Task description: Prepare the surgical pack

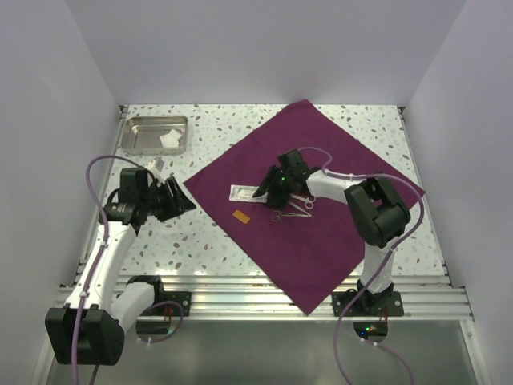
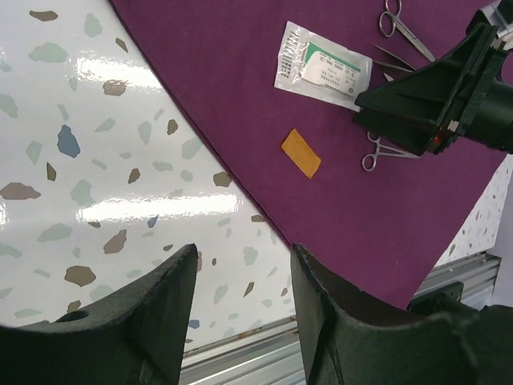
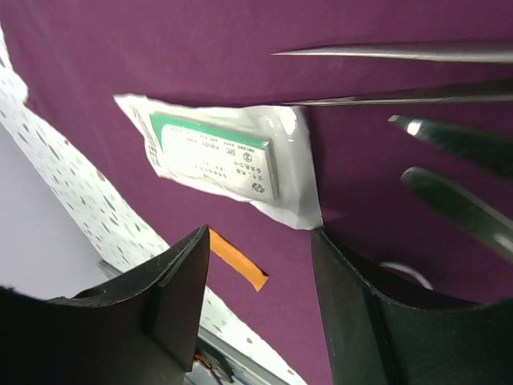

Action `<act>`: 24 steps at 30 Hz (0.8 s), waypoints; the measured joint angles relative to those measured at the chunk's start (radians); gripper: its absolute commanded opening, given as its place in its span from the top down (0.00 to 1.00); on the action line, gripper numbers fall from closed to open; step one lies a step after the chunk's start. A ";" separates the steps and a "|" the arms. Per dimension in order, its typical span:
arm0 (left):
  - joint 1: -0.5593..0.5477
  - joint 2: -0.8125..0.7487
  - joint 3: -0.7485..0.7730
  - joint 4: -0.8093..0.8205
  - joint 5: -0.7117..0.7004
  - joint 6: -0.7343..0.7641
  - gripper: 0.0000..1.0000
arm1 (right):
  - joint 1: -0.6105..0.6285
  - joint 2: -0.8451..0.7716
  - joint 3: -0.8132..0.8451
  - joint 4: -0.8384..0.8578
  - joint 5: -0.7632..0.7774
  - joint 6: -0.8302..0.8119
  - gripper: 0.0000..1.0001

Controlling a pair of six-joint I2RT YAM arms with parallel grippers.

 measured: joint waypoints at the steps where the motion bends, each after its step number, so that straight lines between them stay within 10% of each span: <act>1: -0.005 0.005 0.003 0.001 0.000 0.000 0.46 | -0.009 0.001 -0.003 0.008 0.000 0.008 0.43; 24: -0.037 0.100 0.037 0.015 0.003 0.001 0.47 | -0.042 0.138 0.039 0.304 -0.057 0.147 0.50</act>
